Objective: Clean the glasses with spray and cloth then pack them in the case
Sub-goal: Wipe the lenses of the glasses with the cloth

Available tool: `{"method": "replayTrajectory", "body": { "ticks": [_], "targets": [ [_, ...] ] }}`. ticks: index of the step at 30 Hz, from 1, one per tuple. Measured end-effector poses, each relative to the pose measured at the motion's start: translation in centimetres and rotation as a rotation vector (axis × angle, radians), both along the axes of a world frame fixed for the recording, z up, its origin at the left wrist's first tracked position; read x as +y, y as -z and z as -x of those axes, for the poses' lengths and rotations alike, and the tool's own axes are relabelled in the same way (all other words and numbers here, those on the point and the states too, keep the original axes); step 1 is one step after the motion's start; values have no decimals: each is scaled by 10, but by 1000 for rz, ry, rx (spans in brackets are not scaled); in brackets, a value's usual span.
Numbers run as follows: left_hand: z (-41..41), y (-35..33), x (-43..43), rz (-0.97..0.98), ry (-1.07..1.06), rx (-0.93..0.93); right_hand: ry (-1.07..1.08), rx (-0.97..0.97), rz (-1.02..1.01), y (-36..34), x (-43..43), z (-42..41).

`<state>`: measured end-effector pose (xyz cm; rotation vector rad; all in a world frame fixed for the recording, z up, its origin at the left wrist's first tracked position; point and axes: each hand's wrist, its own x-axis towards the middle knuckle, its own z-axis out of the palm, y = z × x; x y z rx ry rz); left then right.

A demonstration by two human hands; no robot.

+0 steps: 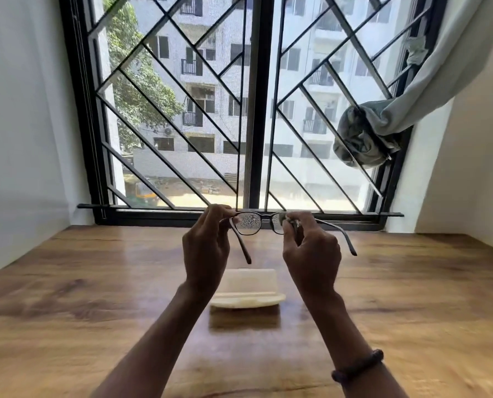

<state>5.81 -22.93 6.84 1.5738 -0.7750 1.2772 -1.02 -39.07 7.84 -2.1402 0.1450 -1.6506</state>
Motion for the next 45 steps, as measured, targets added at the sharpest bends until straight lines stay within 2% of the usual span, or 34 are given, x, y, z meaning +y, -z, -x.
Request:
{"method": "replayTrajectory", "body": {
  "ticks": [4,11,14,17,19,24,27,30,33,38,43,45],
  "targets": [
    [3,-1,-1,4,-22,15,-163,7,-17,-1,-2,-2],
    [3,-5,4,33,-87,20,-279,35,6,-1,-1,-2],
    [2,-4,4,36,-97,20,-228,64,3,1,-1,-1],
    [1,-2,4,1,-145,31,-68,118,-33,4,1,-2],
    [1,1,3,-57,-200,36,-77,63,-31,5,3,-3],
    [4,3,-2,-157,-236,13,-395,-96,-73,4,13,0],
    [6,1,-3,-150,-220,21,-712,-45,-226,2,21,2],
    [8,0,-5,-143,-176,20,-876,14,-249,3,29,2],
    [8,0,-6,-160,-145,-11,-883,-11,-252,7,35,2],
    [14,0,-7,-255,-161,-123,-772,-51,-177,6,30,-1],
    [16,1,-11,-264,-164,-117,-764,12,-308,1,29,3],
    [19,-2,-11,-262,-174,-124,-853,13,-416,-5,27,6]
  ]
}}
